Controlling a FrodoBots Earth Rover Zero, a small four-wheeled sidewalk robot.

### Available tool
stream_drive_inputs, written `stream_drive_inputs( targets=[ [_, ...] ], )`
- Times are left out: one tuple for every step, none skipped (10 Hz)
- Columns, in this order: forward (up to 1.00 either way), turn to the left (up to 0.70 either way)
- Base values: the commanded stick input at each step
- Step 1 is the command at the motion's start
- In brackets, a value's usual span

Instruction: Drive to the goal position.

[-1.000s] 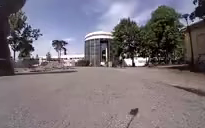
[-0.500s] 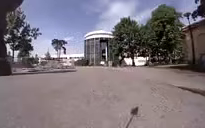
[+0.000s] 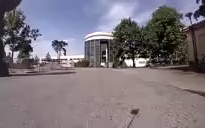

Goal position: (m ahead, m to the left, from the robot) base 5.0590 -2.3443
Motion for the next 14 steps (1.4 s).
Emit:
stream_drive_inputs(
  targets=[
    [0.70, 0.00],
    [0.70, 0.00],
    [0.70, 0.00],
    [0.70, 0.00],
    [0.70, 0.00],
    [0.70, 0.00],
    [0.70, 0.00],
    [0.70, 0.00],
    [0.70, 0.00],
    [0.70, 0.00],
    [0.70, 0.00],
    [0.70, 0.00],
    [0.70, 0.00],
    [0.70, 0.00]
  ],
)
